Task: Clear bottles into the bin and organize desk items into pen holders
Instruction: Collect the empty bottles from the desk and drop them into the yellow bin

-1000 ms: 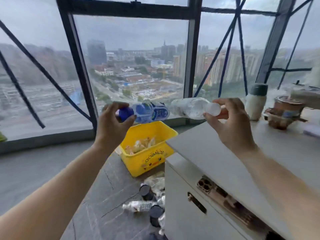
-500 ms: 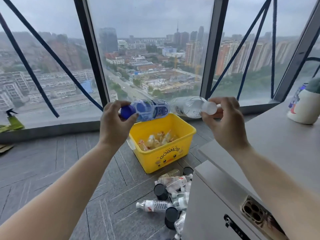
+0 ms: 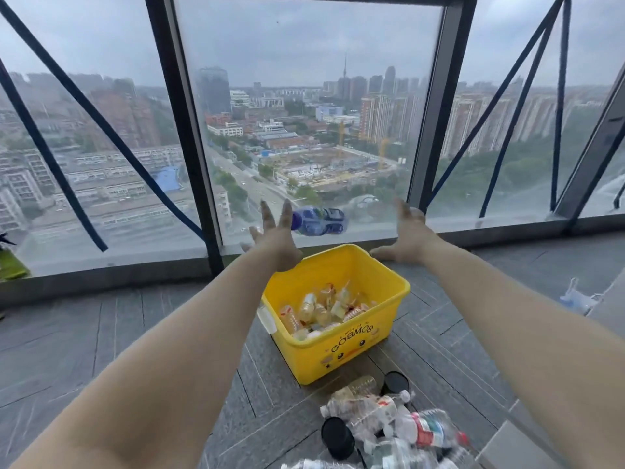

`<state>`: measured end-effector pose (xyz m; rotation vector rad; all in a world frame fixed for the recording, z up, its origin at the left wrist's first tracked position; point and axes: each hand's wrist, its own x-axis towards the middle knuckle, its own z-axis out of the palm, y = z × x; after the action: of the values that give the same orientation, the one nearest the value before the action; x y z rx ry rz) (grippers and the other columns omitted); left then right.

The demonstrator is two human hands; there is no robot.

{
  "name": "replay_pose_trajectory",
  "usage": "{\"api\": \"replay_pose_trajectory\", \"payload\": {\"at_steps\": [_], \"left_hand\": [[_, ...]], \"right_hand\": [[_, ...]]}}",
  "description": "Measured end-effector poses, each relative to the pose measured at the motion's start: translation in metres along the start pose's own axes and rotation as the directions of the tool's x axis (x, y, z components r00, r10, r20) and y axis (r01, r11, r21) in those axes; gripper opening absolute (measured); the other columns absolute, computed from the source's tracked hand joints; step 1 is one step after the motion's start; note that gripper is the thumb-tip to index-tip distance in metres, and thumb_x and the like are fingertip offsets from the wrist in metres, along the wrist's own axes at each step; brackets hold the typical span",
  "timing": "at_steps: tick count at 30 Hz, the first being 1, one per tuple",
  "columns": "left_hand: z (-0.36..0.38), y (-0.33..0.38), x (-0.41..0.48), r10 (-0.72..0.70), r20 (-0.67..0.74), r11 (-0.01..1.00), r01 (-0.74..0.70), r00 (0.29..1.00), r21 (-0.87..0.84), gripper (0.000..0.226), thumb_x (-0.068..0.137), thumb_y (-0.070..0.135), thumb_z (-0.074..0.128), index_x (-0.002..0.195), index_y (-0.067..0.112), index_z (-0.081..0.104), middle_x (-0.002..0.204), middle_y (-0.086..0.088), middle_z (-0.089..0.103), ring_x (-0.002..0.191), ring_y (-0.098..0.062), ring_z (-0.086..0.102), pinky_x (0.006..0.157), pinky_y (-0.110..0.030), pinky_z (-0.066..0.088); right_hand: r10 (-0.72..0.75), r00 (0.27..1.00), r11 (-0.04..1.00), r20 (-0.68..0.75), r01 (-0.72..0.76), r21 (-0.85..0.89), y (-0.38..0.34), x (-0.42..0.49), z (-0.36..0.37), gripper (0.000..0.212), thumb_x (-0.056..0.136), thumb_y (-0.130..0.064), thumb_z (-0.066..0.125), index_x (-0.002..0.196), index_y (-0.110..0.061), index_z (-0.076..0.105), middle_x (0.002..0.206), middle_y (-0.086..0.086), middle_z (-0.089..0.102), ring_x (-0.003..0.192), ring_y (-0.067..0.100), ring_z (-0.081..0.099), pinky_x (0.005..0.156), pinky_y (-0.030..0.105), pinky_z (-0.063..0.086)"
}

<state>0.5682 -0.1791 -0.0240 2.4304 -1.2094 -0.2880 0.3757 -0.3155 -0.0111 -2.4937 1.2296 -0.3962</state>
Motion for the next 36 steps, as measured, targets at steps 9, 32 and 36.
{"api": "replay_pose_trajectory", "payload": {"at_steps": [9,32,36], "left_hand": [[0.008,-0.026,-0.056,0.128,0.025,0.991,-0.127,0.991,-0.042,0.088,0.088,0.038,0.063,0.152,0.025,0.006,0.161,-0.006,0.004,0.147,-0.025,0.009,0.117,-0.054,0.015],[0.108,0.39,-0.367,0.855,0.009,0.484,-0.793,0.518,-0.37,0.055,0.084,0.036,0.068,0.134,0.022,0.051,0.136,-0.003,0.052,0.124,-0.02,0.048,0.098,-0.026,0.037],[0.164,0.489,-0.45,0.912,0.078,0.395,-0.813,0.402,-0.428,0.057,0.084,0.035,0.068,0.136,0.022,0.047,0.137,-0.007,0.052,0.125,-0.022,0.048,0.098,-0.027,0.039]], "right_hand": [[-0.039,0.999,0.999,0.027,0.039,-0.017,0.008,-0.05,0.002,0.075,0.083,-0.04,0.069,0.143,-0.016,0.031,0.147,0.01,0.036,0.132,0.03,0.039,0.105,0.043,0.038],[0.446,0.772,0.824,-0.453,-0.552,-0.128,0.238,-0.555,-0.265,0.056,0.089,-0.041,0.06,0.137,-0.019,0.04,0.143,0.002,0.041,0.131,0.02,0.039,0.102,0.032,0.035],[0.574,0.624,0.731,-0.53,-0.682,-0.013,0.306,-0.67,-0.296,0.056,0.088,-0.038,0.063,0.136,-0.019,0.042,0.143,0.002,0.042,0.13,0.018,0.041,0.1,0.028,0.034]]}}
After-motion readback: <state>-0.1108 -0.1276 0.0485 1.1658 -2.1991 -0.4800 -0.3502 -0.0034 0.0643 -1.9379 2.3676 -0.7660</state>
